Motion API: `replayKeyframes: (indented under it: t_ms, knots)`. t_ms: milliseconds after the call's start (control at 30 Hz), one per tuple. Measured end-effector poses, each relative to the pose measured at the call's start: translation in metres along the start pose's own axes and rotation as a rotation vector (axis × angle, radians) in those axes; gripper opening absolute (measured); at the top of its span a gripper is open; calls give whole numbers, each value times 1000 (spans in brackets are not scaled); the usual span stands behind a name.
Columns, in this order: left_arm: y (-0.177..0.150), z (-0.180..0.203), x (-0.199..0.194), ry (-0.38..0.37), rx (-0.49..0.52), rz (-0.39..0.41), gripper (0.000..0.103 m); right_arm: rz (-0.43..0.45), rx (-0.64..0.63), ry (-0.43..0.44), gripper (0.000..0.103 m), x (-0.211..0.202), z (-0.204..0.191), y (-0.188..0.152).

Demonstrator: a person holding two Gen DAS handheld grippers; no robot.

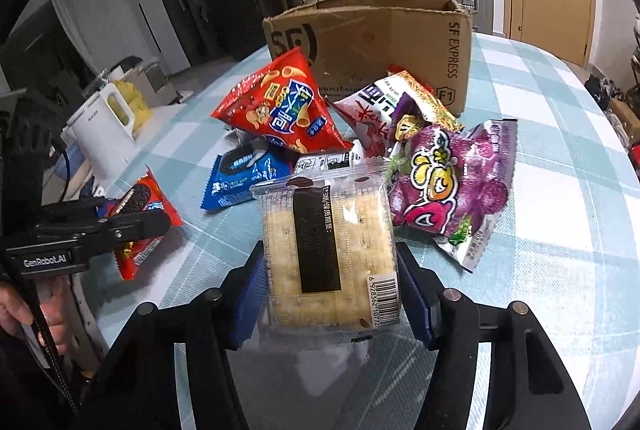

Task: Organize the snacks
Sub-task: 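Grasp the clear cracker pack with the right tool while the left tool holds the cookie pack, then carry the cookie pack and cracker pack over the cardboard box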

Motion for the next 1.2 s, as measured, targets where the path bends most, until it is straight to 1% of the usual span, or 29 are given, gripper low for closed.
replayKeyframes:
  t_ms: [300,400,467,600,733,833,1000,1067,1200]
  knots:
    - [5,10,-11,-9,10,23,41,33,11,11,62,-20,0,1]
    - [8,15,-15,-25,22,23,41,50,34,35,62,-28,1,4]
    - [11,19,-17,-43,27,24,41,64,84,78,62,-35,4,7]
    - [21,27,-23,-61,38,42,41,97,124,101,62,-49,6,14]
    - [34,35,-29,-90,45,57,41,129,138,123,62,-64,5,23]
    - [44,41,-31,-97,62,74,41,143,135,137,62,-72,3,30]
    - [65,52,-32,-107,98,92,41,169,130,137,62,-82,3,41]
    - [73,55,-29,-94,109,91,41,178,129,135,62,-83,6,47]
    - [94,59,-21,-121,106,77,41,199,116,128,62,-84,10,64]
Point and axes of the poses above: each gripper's, at about its wrist camera, not at the fingertips, and x roughly the way its jaws point, z to its right, y to its top, the point moved 2 cm from there along x, roughly the way its jaws point, and after that the axes turned 6 degrees about z, right-handed, at the moved point
